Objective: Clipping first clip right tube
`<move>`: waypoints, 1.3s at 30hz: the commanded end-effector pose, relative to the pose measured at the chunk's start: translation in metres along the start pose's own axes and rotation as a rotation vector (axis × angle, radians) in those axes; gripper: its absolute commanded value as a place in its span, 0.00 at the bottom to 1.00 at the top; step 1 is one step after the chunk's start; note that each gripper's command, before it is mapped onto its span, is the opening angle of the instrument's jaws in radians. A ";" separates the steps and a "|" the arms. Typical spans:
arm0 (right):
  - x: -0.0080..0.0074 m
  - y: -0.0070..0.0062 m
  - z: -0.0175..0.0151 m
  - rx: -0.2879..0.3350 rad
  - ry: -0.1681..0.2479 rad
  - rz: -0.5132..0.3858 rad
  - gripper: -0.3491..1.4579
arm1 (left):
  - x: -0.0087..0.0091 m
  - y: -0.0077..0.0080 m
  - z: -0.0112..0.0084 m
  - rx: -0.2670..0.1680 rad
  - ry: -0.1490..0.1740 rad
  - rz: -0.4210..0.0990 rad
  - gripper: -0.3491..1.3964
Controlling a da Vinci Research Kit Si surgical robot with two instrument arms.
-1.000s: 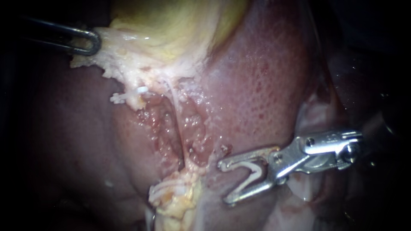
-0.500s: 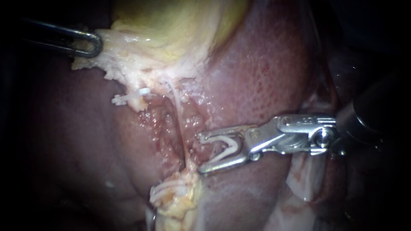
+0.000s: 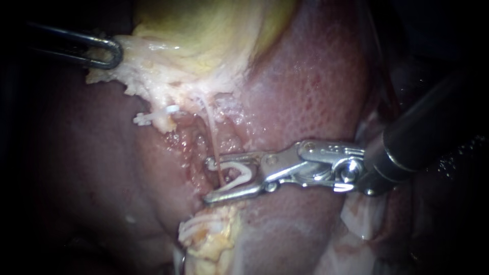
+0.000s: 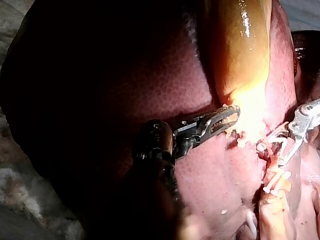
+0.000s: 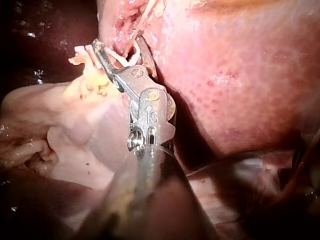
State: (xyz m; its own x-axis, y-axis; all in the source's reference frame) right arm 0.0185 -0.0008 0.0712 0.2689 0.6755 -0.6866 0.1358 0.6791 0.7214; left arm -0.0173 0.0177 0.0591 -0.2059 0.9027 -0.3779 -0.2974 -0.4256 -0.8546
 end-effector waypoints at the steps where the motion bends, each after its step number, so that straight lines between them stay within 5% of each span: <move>1: 0.0000 -0.0003 0.0001 0.019 0.004 0.002 0.45 | 0.0000 0.0000 0.0000 0.001 0.000 0.000 0.00; 15: 0.0007 -0.0058 0.0017 0.168 0.012 0.017 0.41 | -0.0001 0.0000 0.0001 -0.001 -0.001 0.000 0.00; 23: 0.0010 -0.0058 0.0013 0.183 0.007 0.034 0.20 | -0.0001 0.0000 0.0002 -0.001 -0.001 0.000 0.00; 29: 0.0011 -0.0057 0.0009 0.180 0.005 0.136 0.00 | -0.0001 0.0000 0.0002 -0.001 -0.001 0.000 0.00; 39: 0.0008 -0.0060 0.0003 0.114 0.021 0.159 0.00 | -0.0001 0.0000 0.0002 -0.001 -0.001 0.000 0.00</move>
State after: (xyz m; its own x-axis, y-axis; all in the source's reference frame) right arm 0.0181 -0.0044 0.0662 0.2772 0.7785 -0.5632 0.2020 0.5258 0.8263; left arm -0.0175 0.0176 0.0592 -0.2070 0.9025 -0.3778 -0.2960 -0.4258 -0.8550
